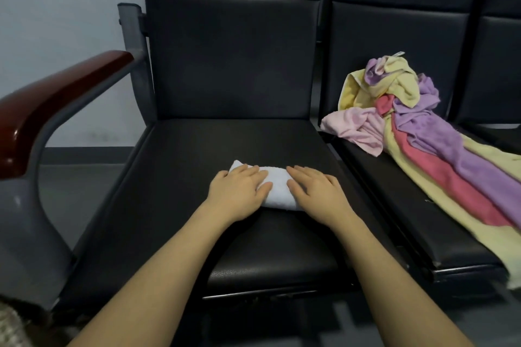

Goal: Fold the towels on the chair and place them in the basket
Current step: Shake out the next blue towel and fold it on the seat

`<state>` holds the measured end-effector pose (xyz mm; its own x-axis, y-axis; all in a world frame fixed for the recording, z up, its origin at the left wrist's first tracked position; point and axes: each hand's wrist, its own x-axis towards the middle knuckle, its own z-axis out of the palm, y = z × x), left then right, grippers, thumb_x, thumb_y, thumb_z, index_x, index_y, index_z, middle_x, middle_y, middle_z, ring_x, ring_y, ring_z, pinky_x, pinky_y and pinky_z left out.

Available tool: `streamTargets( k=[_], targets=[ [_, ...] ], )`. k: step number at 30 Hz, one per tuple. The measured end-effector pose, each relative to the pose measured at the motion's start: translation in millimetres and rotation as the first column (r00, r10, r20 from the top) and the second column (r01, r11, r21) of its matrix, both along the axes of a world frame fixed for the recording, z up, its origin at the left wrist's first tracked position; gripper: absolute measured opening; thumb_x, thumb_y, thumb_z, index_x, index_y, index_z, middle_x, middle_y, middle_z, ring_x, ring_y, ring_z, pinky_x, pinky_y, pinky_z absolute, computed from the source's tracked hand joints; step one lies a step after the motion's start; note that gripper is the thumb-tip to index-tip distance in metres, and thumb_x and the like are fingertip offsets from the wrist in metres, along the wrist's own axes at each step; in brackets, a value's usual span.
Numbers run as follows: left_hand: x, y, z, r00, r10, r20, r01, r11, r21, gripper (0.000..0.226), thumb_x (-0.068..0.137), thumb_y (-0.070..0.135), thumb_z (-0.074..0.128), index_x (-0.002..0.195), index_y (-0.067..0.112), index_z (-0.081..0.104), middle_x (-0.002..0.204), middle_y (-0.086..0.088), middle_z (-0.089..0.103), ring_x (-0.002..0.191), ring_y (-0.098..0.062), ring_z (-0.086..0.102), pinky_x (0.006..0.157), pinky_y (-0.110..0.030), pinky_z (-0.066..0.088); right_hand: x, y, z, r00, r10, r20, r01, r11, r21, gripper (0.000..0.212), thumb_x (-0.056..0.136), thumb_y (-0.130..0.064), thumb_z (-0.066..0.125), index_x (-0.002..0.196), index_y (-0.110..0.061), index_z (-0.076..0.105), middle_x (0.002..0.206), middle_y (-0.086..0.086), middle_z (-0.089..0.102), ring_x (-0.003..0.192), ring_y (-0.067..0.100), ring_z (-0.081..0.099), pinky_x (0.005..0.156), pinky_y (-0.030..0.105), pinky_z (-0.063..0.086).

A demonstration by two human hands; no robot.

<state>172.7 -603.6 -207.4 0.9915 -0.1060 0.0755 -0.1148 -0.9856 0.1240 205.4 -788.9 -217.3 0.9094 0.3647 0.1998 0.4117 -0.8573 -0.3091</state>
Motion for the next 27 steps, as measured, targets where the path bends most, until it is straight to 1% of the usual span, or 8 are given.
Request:
streamTargets(
  k=[5,8,10,13,16,20,25,27],
  targets=[
    [-10,2,5,0.998,0.046,0.037,-0.043,0.996,-0.082,0.043,0.100,0.046,0.025,0.137,0.035,0.046,0.143,0.013,0.045,0.130,-0.010,0.039,0.102,-0.036,0.027,-21,-5,6,0.998,0.045,-0.054,-0.045,0.999,0.010,0.043,0.101,-0.042,0.034,0.143,-0.035,0.042,0.148,-0.016,0.039,0.137,0.002,0.028,0.103,0.028,0.014],
    [-20,7,12,0.995,0.061,0.074,-0.051,0.991,-0.124,0.041,0.099,0.046,0.027,0.122,0.036,0.060,0.124,0.009,0.061,0.114,-0.014,0.053,0.096,-0.034,0.030,-33,-7,8,0.997,0.066,-0.036,-0.060,0.985,0.161,0.034,0.101,-0.038,0.037,0.116,-0.030,0.066,0.123,-0.021,0.059,0.115,-0.003,0.046,0.092,0.025,0.014],
    [-25,12,12,0.988,0.092,0.123,-0.066,0.977,-0.204,0.038,0.099,0.046,0.034,0.115,0.033,0.066,0.116,0.008,0.066,0.107,-0.017,0.058,0.094,-0.032,0.036,-36,-8,10,0.999,-0.005,-0.038,0.016,0.955,0.297,0.033,0.100,-0.033,0.041,0.095,-0.022,0.073,0.100,-0.014,0.070,0.099,0.003,0.057,0.090,0.023,0.019],
    [-31,19,2,0.926,0.128,0.356,0.006,0.936,-0.353,0.036,0.095,0.038,0.044,0.102,0.018,0.073,0.111,0.004,0.066,0.096,-0.024,0.063,0.081,-0.035,0.049,-34,-11,8,0.996,-0.088,-0.030,0.093,0.892,0.443,0.016,0.091,-0.024,0.058,0.085,-0.025,0.073,0.085,-0.016,0.069,0.092,0.007,0.063,0.101,0.033,0.036],
    [-33,24,-5,0.834,0.153,0.530,0.020,0.952,-0.306,0.042,0.087,0.036,0.041,0.086,0.009,0.073,0.092,-0.003,0.065,0.080,-0.028,0.060,0.065,-0.035,0.047,-36,-13,5,0.985,-0.138,-0.103,0.170,0.873,0.458,0.014,0.087,-0.028,0.065,0.100,-0.028,0.071,0.090,-0.017,0.067,0.097,0.008,0.062,0.104,0.034,0.034],
    [-35,27,-6,0.920,0.207,0.332,-0.137,0.965,-0.222,0.033,0.097,0.033,0.045,0.101,0.018,0.074,0.109,0.003,0.064,0.099,-0.022,0.054,0.083,-0.033,0.034,-37,-18,1,0.976,-0.149,-0.160,0.198,0.912,0.360,0.033,0.091,-0.036,0.061,0.123,-0.032,0.060,0.110,-0.011,0.066,0.106,0.006,0.057,0.089,0.024,0.017],
    [-38,27,-5,0.932,0.317,0.173,-0.263,0.924,-0.279,0.029,0.094,0.043,0.050,0.115,0.032,0.068,0.120,0.005,0.052,0.117,-0.019,0.040,0.089,-0.030,0.032,-42,-21,0,0.987,-0.051,-0.154,0.095,0.952,0.292,0.037,0.095,-0.038,0.055,0.131,-0.038,0.053,0.112,-0.013,0.062,0.094,-0.011,0.040,0.103,0.026,0.015],
    [-39,28,-5,0.932,0.346,0.104,-0.298,0.900,-0.319,0.031,0.093,0.046,0.050,0.120,0.035,0.064,0.121,0.001,0.052,0.118,-0.021,0.042,0.091,-0.032,0.033,-44,-20,1,0.985,-0.008,-0.170,0.055,0.962,0.269,0.038,0.095,-0.037,0.054,0.133,-0.039,0.050,0.115,-0.012,0.061,0.091,-0.007,0.038,0.102,0.024,0.014]
  ],
)
